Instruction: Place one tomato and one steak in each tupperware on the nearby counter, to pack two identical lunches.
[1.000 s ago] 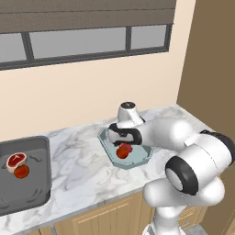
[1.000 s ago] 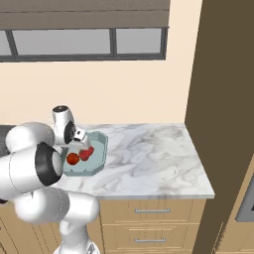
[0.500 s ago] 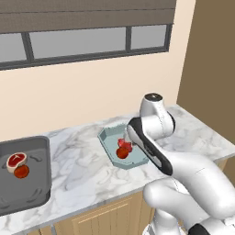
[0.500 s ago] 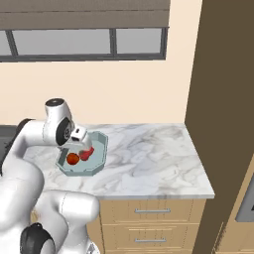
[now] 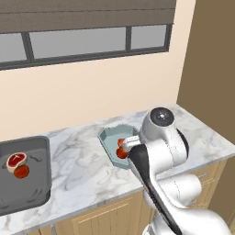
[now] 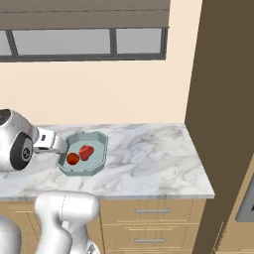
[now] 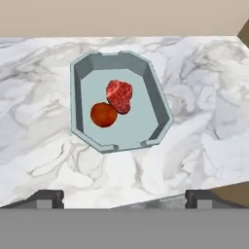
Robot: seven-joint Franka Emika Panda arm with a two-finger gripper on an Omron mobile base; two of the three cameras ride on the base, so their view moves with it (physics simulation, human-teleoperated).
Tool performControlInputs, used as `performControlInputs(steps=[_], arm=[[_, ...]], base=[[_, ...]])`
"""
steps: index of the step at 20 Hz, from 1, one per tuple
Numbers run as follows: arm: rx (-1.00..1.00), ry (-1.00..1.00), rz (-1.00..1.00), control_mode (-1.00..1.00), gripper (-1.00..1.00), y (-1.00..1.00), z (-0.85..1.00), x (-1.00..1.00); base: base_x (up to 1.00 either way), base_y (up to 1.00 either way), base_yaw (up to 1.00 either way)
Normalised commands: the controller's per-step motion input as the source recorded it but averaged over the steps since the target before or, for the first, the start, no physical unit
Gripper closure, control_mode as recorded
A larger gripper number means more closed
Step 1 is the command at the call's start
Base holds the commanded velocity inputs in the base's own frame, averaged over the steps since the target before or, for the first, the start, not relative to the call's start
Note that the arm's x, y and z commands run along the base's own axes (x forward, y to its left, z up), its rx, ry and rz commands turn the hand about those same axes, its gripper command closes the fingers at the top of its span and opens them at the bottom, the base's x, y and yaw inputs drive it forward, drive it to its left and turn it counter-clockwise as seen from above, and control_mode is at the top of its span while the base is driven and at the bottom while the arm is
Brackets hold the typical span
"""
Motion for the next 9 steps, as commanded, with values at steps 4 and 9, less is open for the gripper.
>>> performControlInputs(steps=[4, 9], arm=[[-0.31, -0.40, 0.13, -1.00, -1.00, 1.00, 0.47, -0.30], [-0.33, -0.35, 0.13, -1.00, -1.00, 0.97, 0.52, -0.25]], base=[[0.00, 0.00, 0.00], [0.00, 0.00, 0.00]])
